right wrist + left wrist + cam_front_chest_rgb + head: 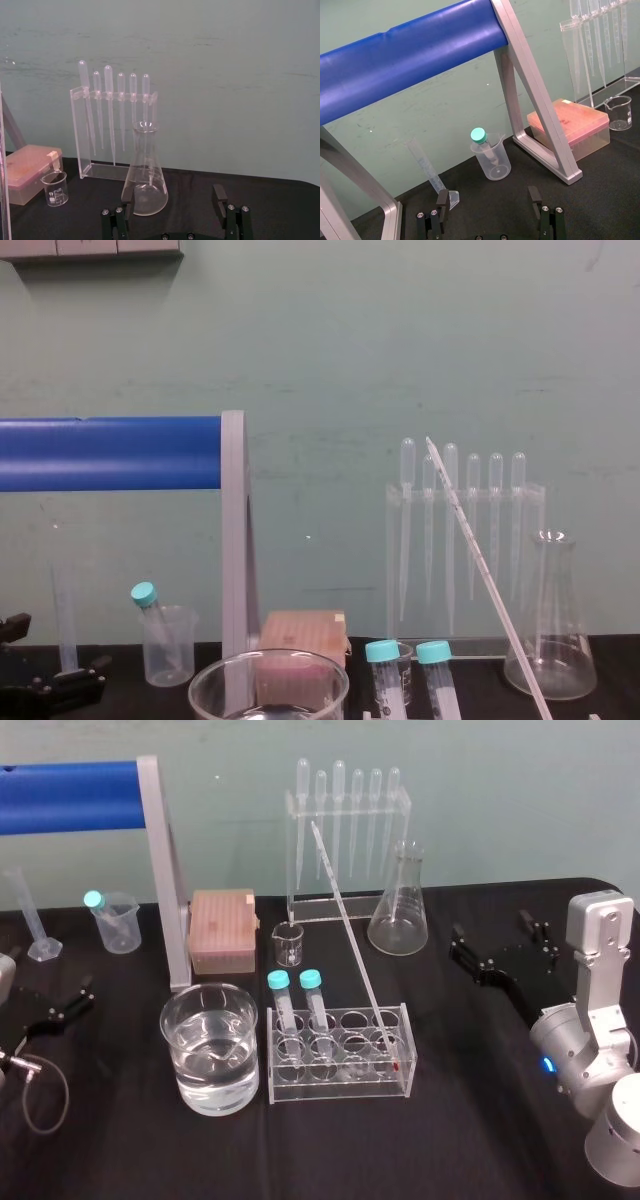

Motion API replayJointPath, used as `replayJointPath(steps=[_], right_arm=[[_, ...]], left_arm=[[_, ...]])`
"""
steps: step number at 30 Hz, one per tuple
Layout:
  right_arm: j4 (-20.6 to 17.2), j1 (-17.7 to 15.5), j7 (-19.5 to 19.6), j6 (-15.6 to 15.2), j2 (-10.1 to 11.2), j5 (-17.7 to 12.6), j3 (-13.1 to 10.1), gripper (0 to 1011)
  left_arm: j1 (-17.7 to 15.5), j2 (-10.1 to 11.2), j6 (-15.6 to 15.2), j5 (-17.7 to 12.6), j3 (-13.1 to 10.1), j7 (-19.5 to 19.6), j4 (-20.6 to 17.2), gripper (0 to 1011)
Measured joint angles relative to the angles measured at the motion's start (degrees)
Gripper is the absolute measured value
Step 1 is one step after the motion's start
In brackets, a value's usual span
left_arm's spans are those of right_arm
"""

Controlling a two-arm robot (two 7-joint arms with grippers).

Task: Hold the thermometer with one hand and immerse one end into the beaker, then reinsert it into the test tube rack.

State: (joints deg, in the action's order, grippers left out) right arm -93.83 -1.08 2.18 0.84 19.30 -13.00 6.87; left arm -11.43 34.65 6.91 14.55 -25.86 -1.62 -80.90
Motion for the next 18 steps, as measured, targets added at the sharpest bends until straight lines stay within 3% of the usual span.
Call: replayJointPath(steps=[18], right_arm=[[0.0, 0.2, 0.0, 0.1, 0.2, -0.1, 0.2, 1003]], left_arm=[[0.0, 0.0, 0.0, 0.0, 0.0, 0.0, 0.0, 1008]])
